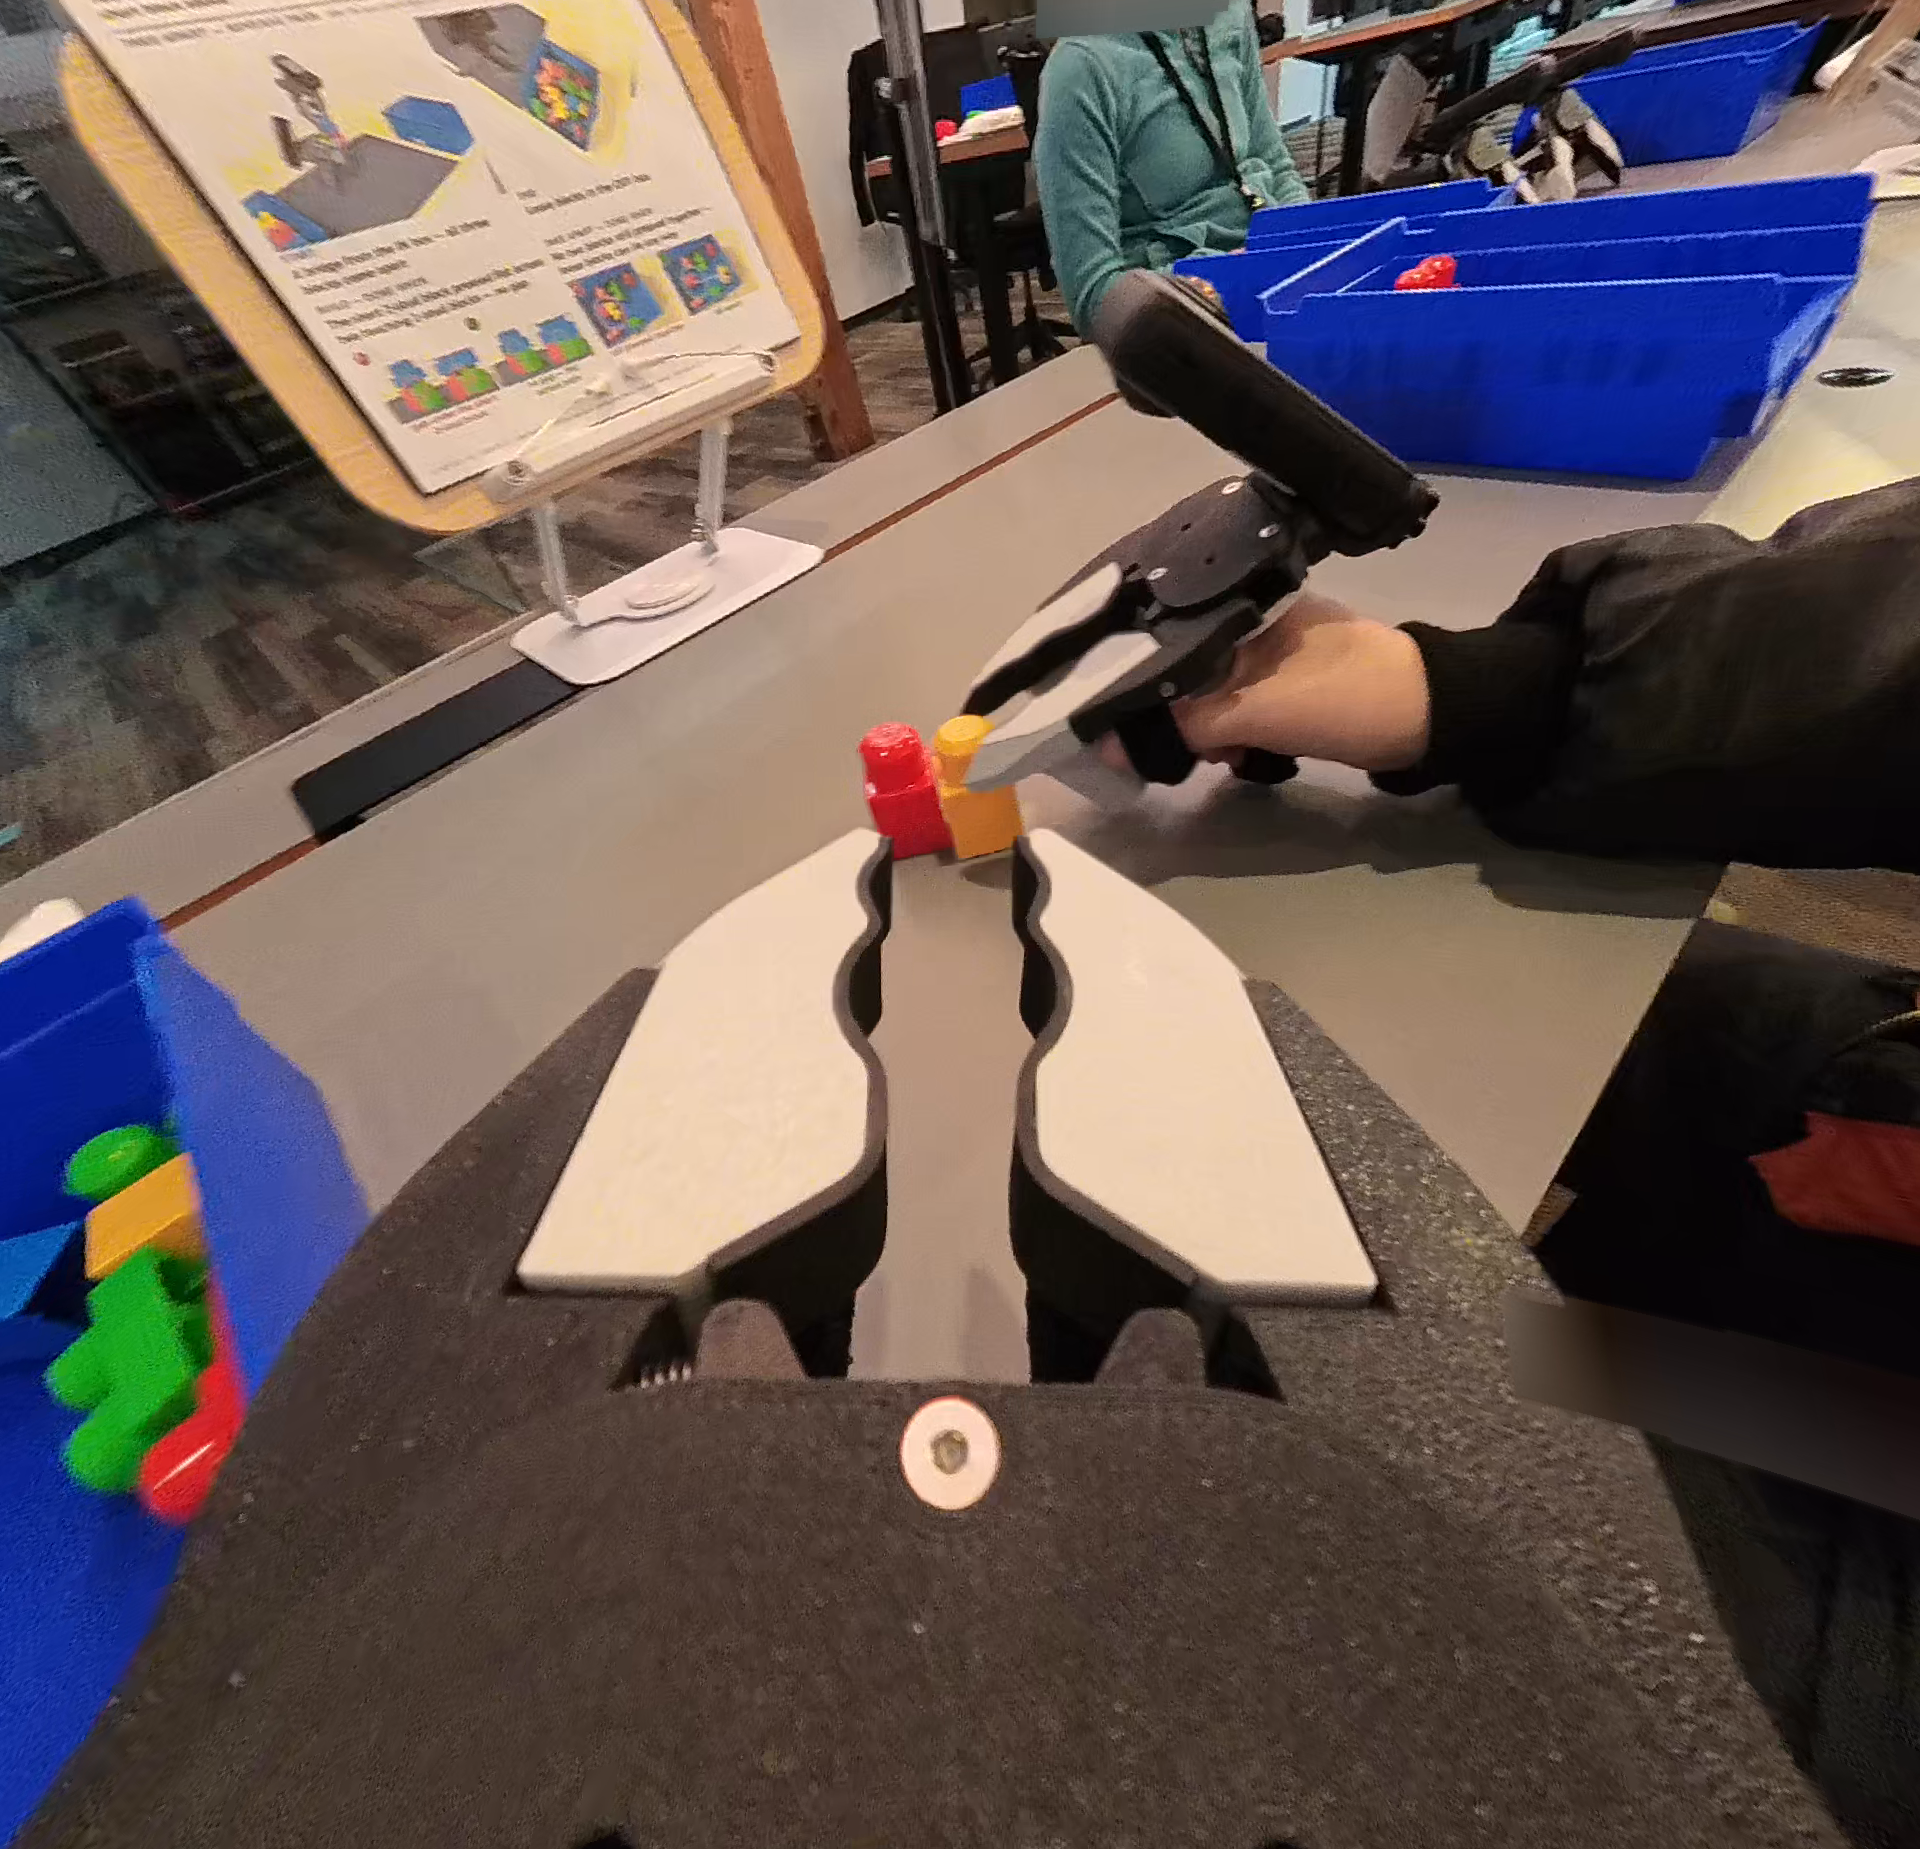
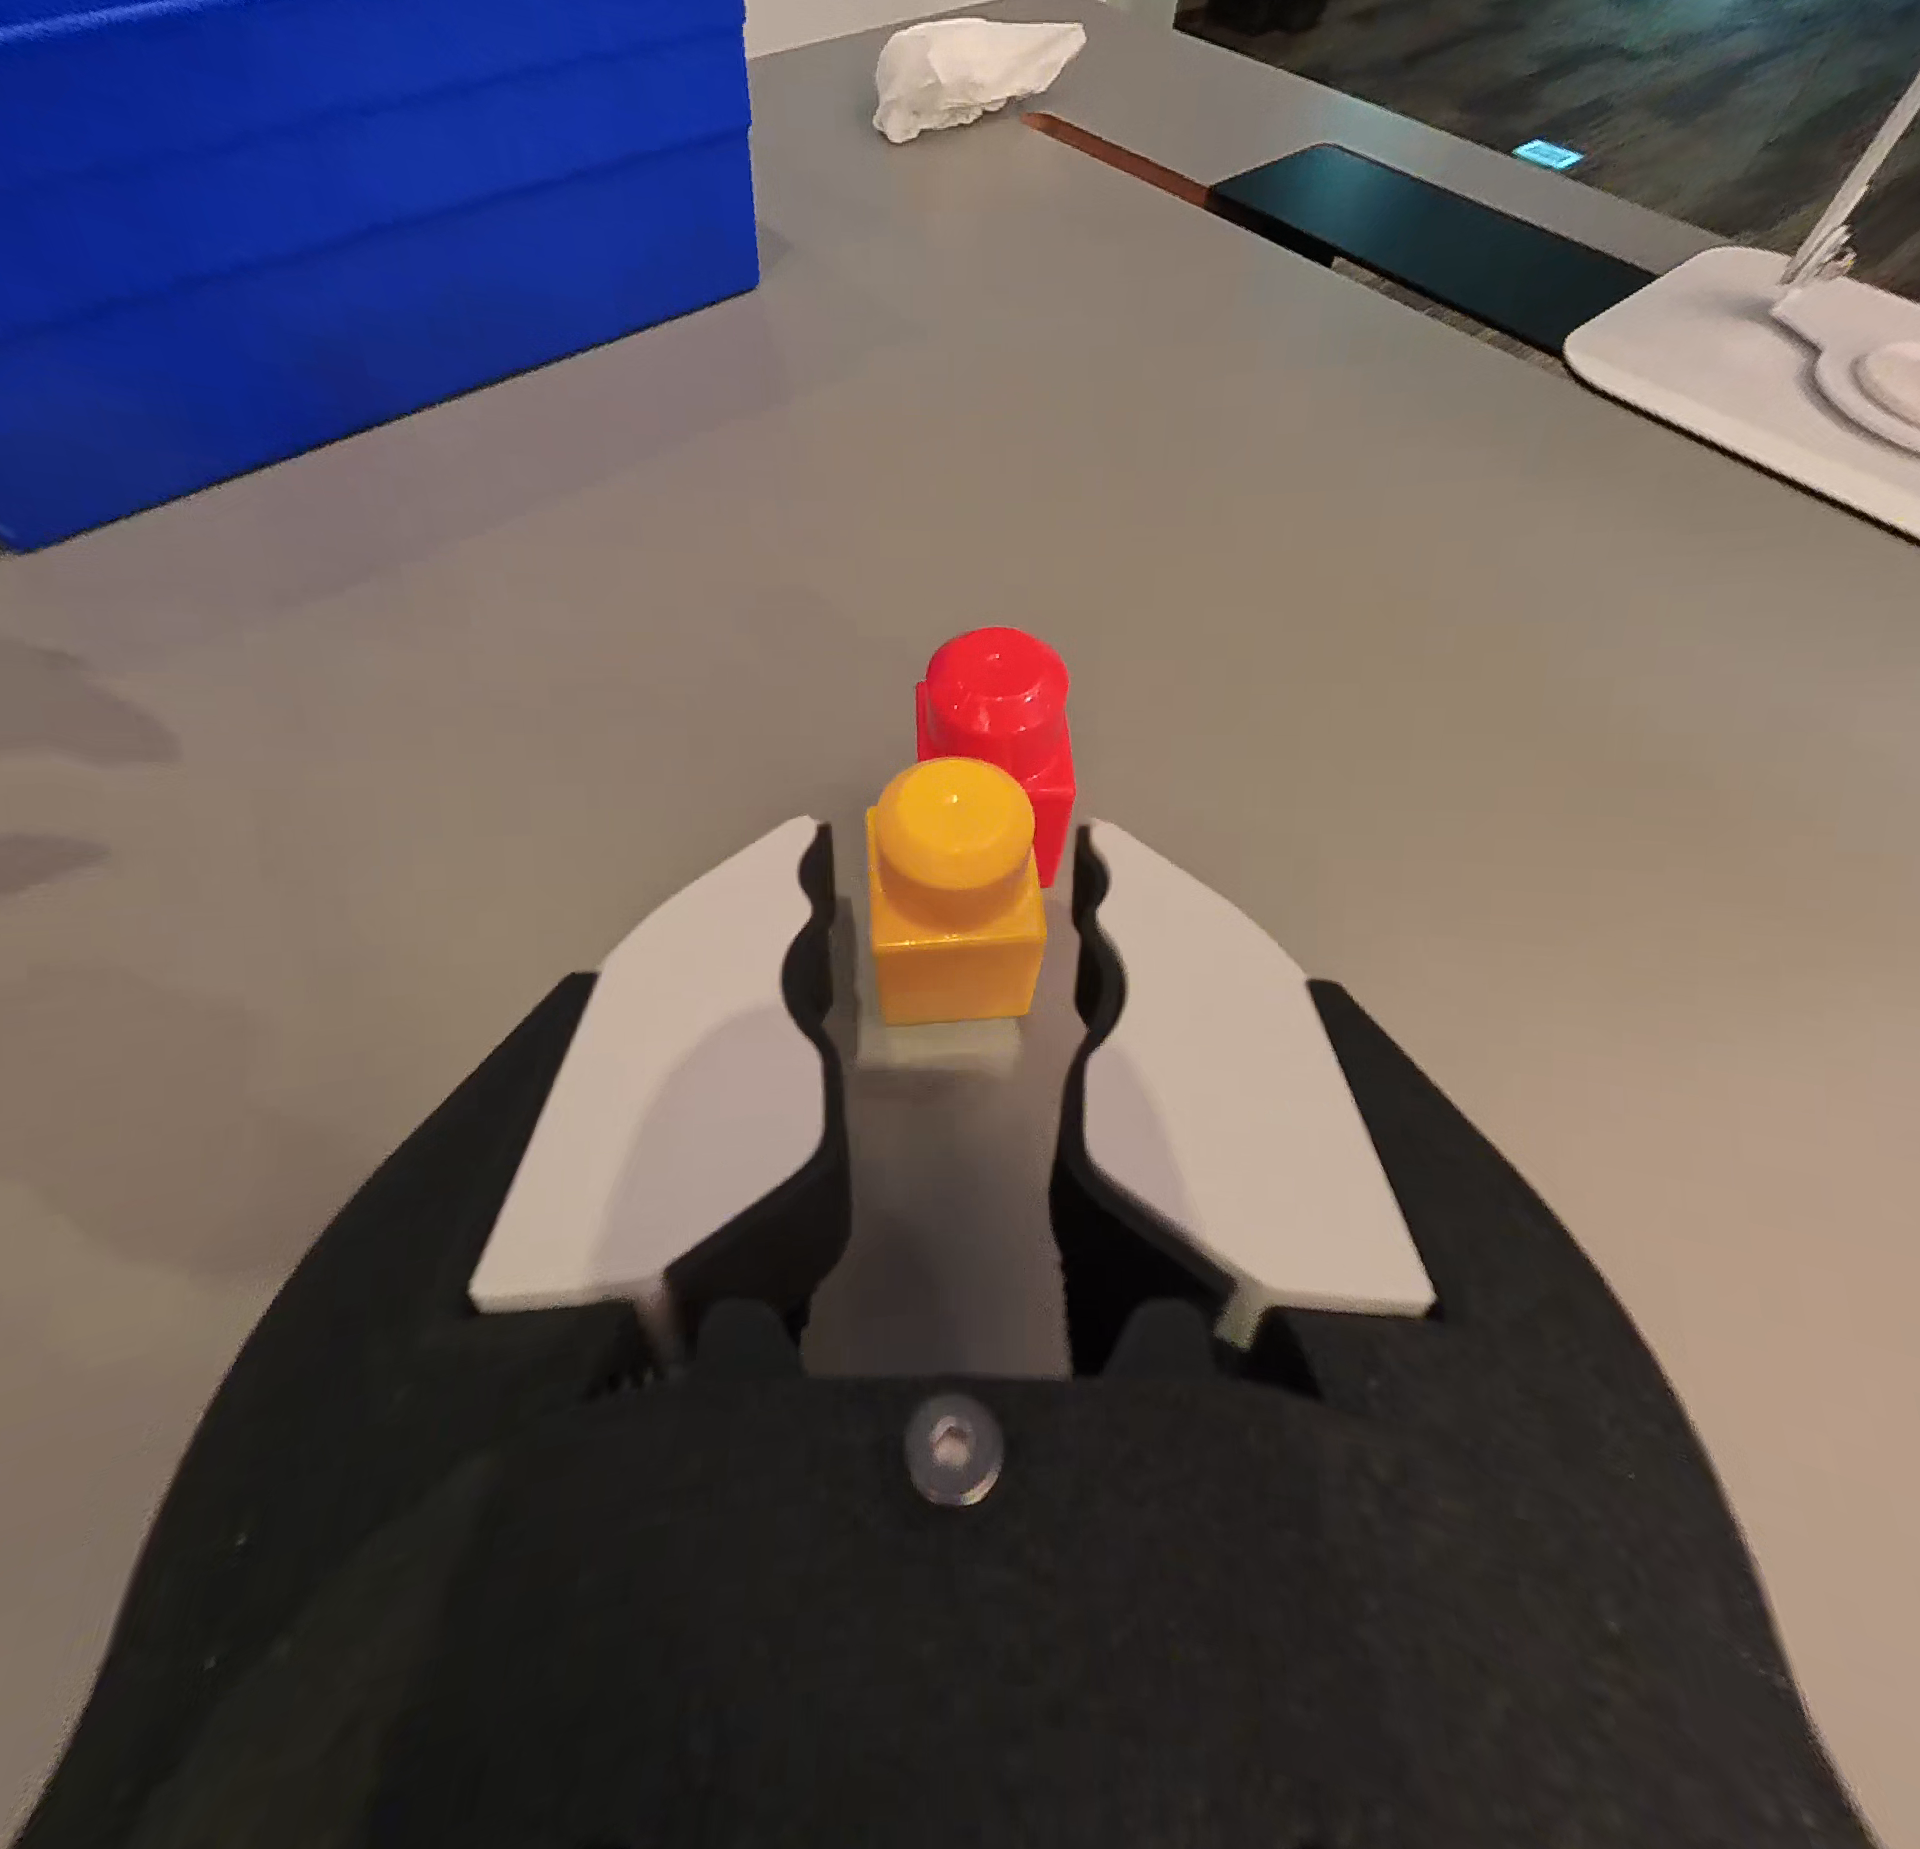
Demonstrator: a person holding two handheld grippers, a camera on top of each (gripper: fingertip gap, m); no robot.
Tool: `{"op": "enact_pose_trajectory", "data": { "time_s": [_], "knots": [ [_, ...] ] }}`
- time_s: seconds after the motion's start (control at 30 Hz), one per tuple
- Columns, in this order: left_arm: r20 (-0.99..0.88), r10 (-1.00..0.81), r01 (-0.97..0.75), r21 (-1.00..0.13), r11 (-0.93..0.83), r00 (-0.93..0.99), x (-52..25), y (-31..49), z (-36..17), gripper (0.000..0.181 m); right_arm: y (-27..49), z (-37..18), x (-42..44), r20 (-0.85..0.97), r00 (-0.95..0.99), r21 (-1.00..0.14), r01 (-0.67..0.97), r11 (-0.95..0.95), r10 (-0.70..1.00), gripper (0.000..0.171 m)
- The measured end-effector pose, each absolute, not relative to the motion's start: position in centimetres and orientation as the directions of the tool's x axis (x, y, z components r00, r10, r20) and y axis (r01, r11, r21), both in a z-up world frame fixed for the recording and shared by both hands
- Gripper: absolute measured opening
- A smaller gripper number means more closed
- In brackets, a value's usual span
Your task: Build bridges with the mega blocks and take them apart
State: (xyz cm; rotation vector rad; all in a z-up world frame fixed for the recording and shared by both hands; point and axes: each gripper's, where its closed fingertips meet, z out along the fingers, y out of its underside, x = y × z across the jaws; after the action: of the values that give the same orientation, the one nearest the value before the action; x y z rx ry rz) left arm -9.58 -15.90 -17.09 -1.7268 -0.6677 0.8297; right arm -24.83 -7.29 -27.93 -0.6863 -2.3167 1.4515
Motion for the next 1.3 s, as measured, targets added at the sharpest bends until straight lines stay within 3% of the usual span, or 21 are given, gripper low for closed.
{"op": "enact_pose_trajectory", "data": {
  "time_s": [0.17,0.23,0.3,0.4,0.5,0.67,0.8,1.0,1.17,1.3],
  "knots": [
    [-0.378,0.857,0.017,-0.912,-0.409,0.351,-9.2,-24.7,-14.1,0.032,-6.5,-26.5,-24.2,-0.050,-0.845,-0.933,0.230,0.278,0.532,0.049],
    [-0.450,0.870,0.021,-0.886,-0.463,0.203,-9.5,-30.1,-12.0,0.025,-5.4,-25.2,-24.2,-0.089,-0.844,-0.954,0.225,0.197,0.530,0.048],
    [-0.445,0.872,0.103,-0.876,-0.471,0.203,-10.6,-34.0,-11.8,0.016,-4.0,-24.1,-24.5,-0.117,-0.843,-0.968,0.214,0.127,0.525,0.044],
    [-0.346,0.898,0.320,-0.848,-0.423,0.271,-13.5,-38.1,-13.9,0.027,-2.0,-23.5,-25.2,-0.173,-0.835,-0.971,0.234,0.053,0.523,0.044],
    [-0.099,0.938,0.491,-0.831,-0.261,0.332,-15.8,-38.7,-16.6,0.034,-0.3,-23.4,-25.8,-0.229,-0.818,-0.964,0.266,-0.007,0.528,0.044],
    [0.157,0.946,0.654,-0.753,-0.071,0.283,-19.4,-39.4,-20.9,0.015,1.7,-23.9,-26.5,-0.281,-0.782,-0.951,0.304,-0.052,0.556,0.044],
    [0.258,0.945,0.764,-0.645,0.015,0.199,-21.5,-39.5,-24.6,0.024,2.2,-24.0,-26.8,-0.298,-0.772,-0.946,0.316,-0.067,0.561,0.043],
    [0.181,0.979,0.867,-0.497,0.009,0.094,-23.4,-40.3,-28.9,0.040,2.0,-24.3,-26.5,-0.284,-0.782,-0.948,0.316,-0.041,0.555,0.043],
    [0.053,0.994,0.906,-0.418,-0.065,0.095,-24.0,-41.0,-30.6,0.040,2.0,-24.2,-26.3,-0.302,-0.787,-0.944,0.327,-0.052,0.537,0.042],
    [-0.041,0.989,0.897,-0.418,-0.143,0.139,-24.1,-41.9,-30.7,0.038,2.0,-24.0,-26.1,-0.316,-0.793,-0.941,0.333,-0.065,0.521,0.042]
  ]
}}
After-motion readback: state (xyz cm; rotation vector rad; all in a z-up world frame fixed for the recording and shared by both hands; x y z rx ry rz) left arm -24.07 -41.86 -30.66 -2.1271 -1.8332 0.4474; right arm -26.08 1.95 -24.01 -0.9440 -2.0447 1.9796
